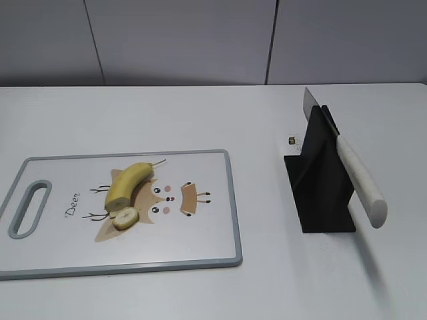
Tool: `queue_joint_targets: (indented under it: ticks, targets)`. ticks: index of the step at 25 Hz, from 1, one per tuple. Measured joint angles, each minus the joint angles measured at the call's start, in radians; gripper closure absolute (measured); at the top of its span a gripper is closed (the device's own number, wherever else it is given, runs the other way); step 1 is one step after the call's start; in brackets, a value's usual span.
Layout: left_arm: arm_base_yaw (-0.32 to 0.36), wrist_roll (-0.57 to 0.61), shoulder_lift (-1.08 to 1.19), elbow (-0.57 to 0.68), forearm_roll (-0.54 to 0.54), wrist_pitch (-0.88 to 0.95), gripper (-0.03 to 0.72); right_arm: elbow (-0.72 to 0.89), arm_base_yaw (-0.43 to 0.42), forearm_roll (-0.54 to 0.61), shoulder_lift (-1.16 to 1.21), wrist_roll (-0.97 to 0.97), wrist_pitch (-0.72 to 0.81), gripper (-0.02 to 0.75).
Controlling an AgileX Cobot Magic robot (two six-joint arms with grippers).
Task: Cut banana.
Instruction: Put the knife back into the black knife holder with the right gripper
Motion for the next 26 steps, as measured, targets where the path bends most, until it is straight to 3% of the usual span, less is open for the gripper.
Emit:
queue_joint_targets:
  ticks: [6, 26]
  targets:
    - [0.000, 0.000, 0.000, 0.000, 0.000, 0.000, 0.137, 0.000, -0.110, 0.000, 0.000, 0.000, 0.000, 0.158]
    - [0.000, 0.000, 0.000, 0.000, 0.000, 0.000, 0.137, 0.000, -0.115, 0.002, 0.000, 0.000, 0.000, 0.237]
